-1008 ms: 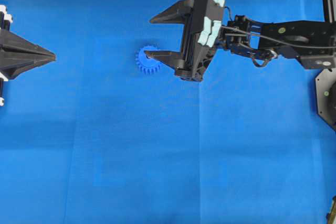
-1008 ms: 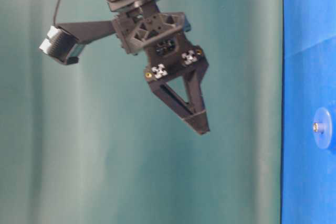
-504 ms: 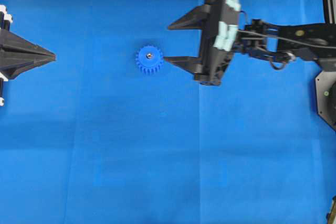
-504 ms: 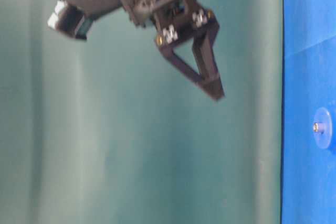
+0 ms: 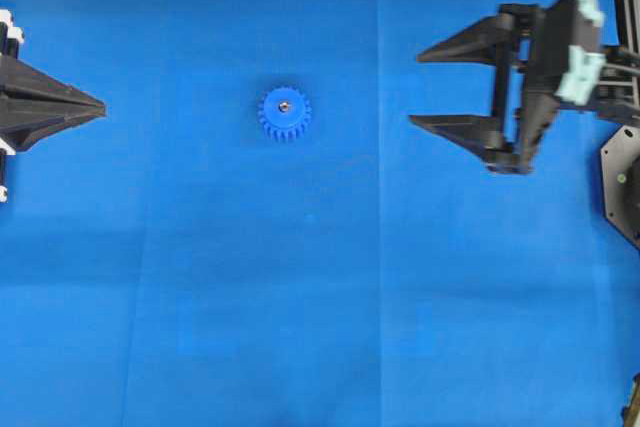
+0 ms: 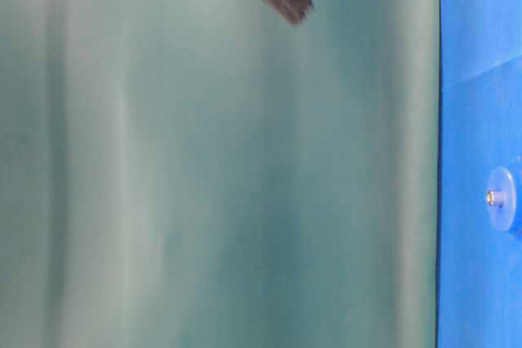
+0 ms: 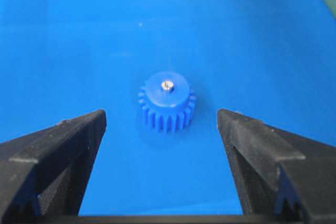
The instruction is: Insert the shaft placed at a random location into the center hole of the small gear at another random location.
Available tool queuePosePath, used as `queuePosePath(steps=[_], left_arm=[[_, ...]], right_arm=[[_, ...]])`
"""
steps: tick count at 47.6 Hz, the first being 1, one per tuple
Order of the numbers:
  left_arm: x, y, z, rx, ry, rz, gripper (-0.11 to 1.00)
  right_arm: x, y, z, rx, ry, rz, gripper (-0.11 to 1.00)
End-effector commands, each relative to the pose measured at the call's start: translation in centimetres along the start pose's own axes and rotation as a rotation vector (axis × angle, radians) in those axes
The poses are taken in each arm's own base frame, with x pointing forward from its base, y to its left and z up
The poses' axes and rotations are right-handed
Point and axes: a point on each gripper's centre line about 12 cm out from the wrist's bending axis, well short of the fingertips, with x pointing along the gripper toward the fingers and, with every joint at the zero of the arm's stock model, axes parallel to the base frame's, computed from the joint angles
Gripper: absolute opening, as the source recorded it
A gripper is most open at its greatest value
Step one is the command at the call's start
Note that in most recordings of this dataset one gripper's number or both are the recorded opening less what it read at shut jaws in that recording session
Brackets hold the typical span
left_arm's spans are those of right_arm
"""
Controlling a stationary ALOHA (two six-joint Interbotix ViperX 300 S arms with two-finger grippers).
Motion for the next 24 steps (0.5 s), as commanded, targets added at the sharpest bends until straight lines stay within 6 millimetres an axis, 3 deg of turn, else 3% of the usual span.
queuePosePath(steps=[1, 24], left_arm=[[0.12, 0.02, 0.43, -0.001, -0.012, 0.002, 0.0], [0.11, 0.03, 0.37, -0.001, -0.011, 0.002, 0.0]], right_arm=[[-0.92, 0.16, 0.71, 0.004, -0.03, 0.009, 0.78], [-0.99, 0.08, 0.22, 0.004, -0.018, 0.007, 0.78]])
